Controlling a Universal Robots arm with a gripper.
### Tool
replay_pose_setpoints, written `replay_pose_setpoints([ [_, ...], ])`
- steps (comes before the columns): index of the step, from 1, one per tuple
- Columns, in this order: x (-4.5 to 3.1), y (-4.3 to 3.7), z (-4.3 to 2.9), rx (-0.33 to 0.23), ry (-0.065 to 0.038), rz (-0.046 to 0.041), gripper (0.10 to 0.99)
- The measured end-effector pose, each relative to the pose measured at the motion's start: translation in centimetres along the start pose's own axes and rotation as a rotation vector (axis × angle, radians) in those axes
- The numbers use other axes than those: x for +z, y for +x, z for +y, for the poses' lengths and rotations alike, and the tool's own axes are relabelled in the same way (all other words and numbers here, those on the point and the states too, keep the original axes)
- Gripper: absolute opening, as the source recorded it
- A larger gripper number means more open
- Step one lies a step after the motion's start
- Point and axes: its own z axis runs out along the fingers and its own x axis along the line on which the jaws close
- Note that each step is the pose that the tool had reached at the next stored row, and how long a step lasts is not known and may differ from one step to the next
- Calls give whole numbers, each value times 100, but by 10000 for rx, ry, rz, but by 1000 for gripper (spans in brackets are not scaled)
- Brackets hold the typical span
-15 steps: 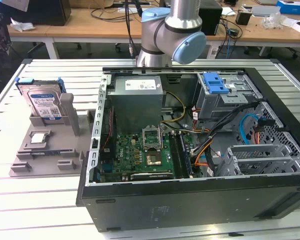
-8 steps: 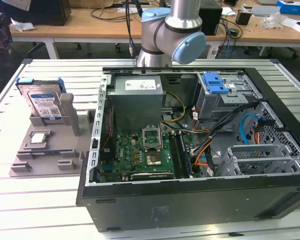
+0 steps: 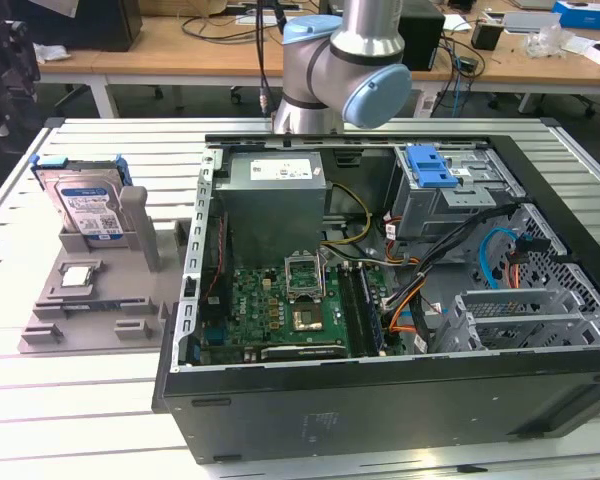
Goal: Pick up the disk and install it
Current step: 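Pick up the disk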
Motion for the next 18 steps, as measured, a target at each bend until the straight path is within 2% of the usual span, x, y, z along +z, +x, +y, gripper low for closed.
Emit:
replay_pose_setpoints([
  [4, 74, -51, -37, -17, -5, 12, 541],
  [5, 114, -66, -50, -20, -4, 12, 541],
  [9, 221, -99, -72, -72, -7, 15, 541],
  [13, 297, -133, -81, -154, -10, 19, 541],
  [18, 416, -235, -80, -347, -13, 24, 541],
])
